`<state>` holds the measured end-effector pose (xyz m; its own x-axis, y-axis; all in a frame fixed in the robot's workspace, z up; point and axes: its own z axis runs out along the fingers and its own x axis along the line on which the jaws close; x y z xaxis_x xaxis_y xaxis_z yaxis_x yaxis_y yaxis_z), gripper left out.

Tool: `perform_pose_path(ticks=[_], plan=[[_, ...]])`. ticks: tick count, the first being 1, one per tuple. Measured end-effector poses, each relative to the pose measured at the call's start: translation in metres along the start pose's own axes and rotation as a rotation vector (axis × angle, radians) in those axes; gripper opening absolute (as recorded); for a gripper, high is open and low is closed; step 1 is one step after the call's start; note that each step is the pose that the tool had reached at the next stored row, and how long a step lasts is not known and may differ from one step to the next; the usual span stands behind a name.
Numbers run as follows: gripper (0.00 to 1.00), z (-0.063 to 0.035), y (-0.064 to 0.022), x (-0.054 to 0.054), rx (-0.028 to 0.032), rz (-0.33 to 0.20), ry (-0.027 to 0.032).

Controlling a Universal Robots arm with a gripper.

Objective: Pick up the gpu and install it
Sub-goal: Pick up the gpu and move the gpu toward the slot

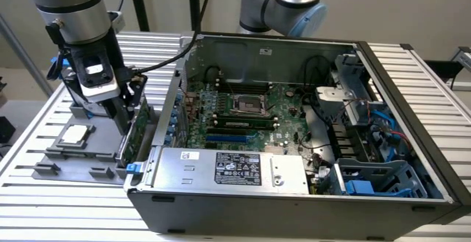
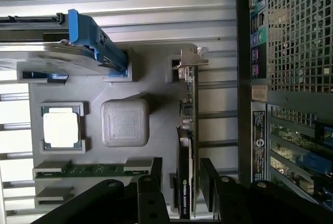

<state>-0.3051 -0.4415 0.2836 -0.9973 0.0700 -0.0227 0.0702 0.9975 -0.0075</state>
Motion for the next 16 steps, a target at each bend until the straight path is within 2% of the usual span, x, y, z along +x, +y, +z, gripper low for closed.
perform_pose_path(ticks=[9, 16], plan=[[0.42, 0.0164, -0.0042, 0.000, 0.0000, 0.000, -0.0001], [0.42, 0.0293, -0.0056, -0.006, -0.0008, 0.001, -0.0002]])
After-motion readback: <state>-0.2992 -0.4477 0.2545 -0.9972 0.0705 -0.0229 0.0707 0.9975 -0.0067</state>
